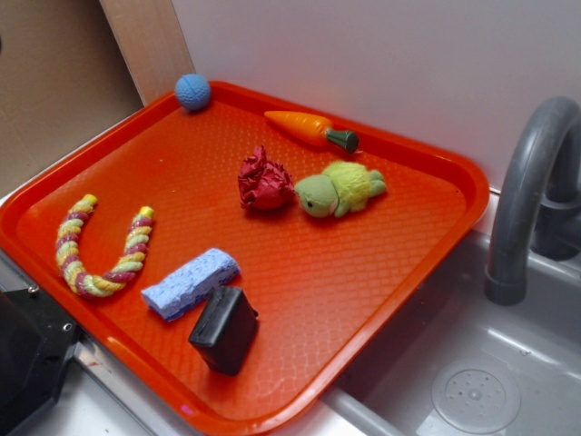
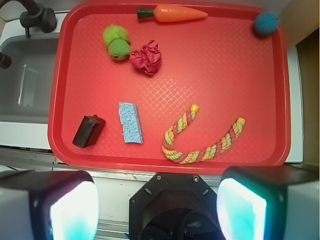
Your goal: Grab the black box.
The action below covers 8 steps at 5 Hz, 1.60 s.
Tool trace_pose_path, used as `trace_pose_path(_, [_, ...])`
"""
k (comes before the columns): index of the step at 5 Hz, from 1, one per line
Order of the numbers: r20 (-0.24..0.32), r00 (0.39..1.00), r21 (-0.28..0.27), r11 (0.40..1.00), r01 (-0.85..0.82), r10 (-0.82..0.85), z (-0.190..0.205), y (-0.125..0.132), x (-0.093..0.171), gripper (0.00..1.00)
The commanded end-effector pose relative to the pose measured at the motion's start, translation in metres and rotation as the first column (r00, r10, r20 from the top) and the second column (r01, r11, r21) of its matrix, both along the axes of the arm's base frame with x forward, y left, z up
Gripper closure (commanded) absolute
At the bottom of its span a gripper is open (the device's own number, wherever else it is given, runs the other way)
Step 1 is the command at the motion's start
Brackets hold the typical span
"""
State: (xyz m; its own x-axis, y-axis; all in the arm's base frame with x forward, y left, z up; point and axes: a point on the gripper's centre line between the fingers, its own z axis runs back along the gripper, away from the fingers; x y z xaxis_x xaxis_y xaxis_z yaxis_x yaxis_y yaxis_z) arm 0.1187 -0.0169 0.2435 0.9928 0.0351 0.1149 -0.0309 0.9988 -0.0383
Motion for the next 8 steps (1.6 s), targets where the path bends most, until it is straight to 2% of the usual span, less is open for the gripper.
trace_pose_path(1, [0.0, 1.0, 0.0, 1.0, 0.0, 0.0, 0.0, 0.0, 0.0, 0.0])
trace_pose_path(2, [-0.04, 0.999, 0.034, 0.999, 0.037, -0.036, -0.029, -0.017, 0.007, 0.0])
trace_pose_path(4, [-0.082, 0.993, 0.036, 0.995, 0.09, -0.087, -0.077, -0.051, 0.037, 0.0])
trace_pose_path(5, [-0.063, 0.991, 0.01, 0.993, 0.118, -0.117, -0.078, -0.073, 0.041, 0.0])
trace_pose_path(6, [-0.085, 0.983, -0.031, 0.987, 0.161, -0.163, -0.087, -0.102, 0.027, 0.0])
trace_pose_path(7, [-0.086, 0.974, -0.028, 0.977, 0.21, -0.211, -0.098, -0.127, 0.01, 0.0])
trace_pose_path(8, [-0.075, 0.985, -0.011, 0.988, 0.156, -0.157, -0.114, -0.129, 0.026, 0.0])
